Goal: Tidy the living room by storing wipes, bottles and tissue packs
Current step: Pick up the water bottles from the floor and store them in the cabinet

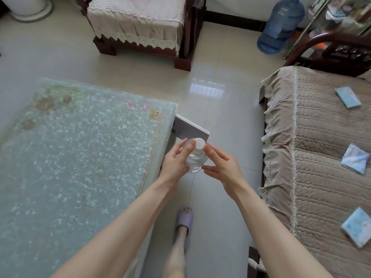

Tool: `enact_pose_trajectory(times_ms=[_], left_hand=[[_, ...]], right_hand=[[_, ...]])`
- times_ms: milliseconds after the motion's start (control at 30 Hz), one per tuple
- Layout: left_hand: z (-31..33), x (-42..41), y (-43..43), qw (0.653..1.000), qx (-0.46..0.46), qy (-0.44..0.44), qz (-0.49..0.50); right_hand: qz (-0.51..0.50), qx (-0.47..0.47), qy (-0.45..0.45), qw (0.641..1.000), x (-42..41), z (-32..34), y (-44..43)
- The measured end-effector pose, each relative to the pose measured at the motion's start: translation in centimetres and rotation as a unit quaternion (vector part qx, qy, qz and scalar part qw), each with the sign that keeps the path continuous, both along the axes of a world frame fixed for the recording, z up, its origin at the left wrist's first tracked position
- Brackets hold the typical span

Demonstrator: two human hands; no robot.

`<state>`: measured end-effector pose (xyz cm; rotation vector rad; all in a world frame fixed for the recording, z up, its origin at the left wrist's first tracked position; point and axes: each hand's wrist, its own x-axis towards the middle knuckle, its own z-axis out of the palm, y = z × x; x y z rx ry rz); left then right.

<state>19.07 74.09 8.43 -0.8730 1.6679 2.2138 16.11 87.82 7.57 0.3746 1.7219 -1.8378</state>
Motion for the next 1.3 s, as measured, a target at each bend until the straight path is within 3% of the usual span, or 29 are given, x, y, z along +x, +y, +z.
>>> enact_pose_trajectory(times_ms=[267,567,1033,1300], left_hand=[[-5.7,-6.9,-1.1,0.999,0.008,-0.022,0.045],[-16.3,-10.1,0.4,0.987,0.024,-0.040,0.154],[-36.9,-13.1,-0.3,0.971,-0.029,-0.005,0.236],[-44.6,-15.3,-3.8,0.958,-0.071,0.025,0.278]], right_hand=[[0.060,0.007,-0.024,0.998,-8.5,-5.7,-1.3],[0.150,0.003,-0.058,0.987,-14.1,-17.0,-1.1],[0.270,0.004,0.002,0.963,-18.5,-36.4,-3.5],[0.281,-0.013,0.044,0.959,-20.7,-43.6,-8.1]])
